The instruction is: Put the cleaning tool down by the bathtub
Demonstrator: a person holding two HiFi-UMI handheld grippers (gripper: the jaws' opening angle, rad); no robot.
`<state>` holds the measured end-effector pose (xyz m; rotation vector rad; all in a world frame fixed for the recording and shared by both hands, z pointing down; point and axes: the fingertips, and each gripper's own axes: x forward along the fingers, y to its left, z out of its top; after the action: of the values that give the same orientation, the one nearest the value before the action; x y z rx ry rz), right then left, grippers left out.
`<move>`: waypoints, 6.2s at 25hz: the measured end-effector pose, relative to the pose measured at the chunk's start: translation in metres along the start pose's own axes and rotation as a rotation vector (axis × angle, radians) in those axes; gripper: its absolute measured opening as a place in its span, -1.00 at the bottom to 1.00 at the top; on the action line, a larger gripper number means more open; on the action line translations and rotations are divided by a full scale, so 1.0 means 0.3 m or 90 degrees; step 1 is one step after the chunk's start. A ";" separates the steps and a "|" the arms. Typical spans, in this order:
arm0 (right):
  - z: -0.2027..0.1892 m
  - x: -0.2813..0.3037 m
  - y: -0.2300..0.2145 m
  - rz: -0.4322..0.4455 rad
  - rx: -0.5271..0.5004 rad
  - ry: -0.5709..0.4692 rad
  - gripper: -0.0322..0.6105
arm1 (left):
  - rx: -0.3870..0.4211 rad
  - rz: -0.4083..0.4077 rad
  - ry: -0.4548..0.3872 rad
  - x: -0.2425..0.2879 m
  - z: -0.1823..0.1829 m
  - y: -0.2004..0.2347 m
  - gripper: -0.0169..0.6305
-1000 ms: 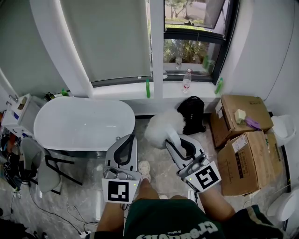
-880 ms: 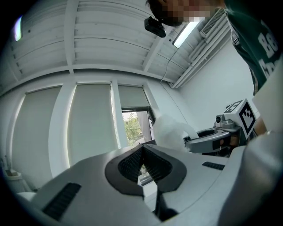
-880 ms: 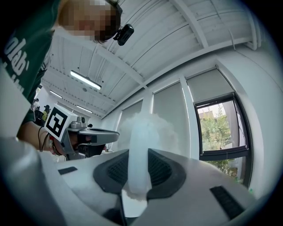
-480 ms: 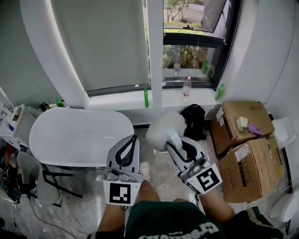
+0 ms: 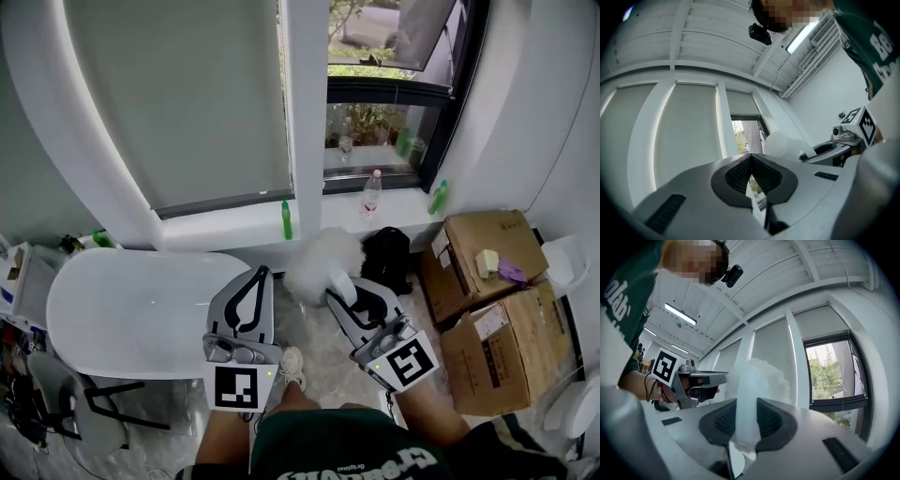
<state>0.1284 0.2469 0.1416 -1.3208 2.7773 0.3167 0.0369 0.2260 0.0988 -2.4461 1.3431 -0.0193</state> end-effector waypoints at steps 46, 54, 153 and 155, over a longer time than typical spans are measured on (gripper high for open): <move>-0.233 0.708 -0.361 -0.031 0.032 0.074 -0.61 | -0.055 -0.040 0.036 0.591 -0.357 0.496 -0.93; -0.281 0.843 -0.466 -0.045 0.047 0.066 -0.61 | -0.057 -0.050 0.044 0.738 -0.426 0.582 -0.93; -1.217 1.467 -0.439 0.139 0.139 0.240 -0.61 | -0.160 0.127 0.188 0.837 -1.371 0.886 -0.93; -1.264 1.505 -0.417 0.140 0.138 0.253 -0.61 | -0.166 0.130 0.187 0.828 -1.408 0.913 -0.93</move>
<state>-0.0453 -0.2517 0.4322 -1.1342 3.1705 -0.2682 -0.1247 -0.2367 0.3730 -2.5781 1.8201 -0.1699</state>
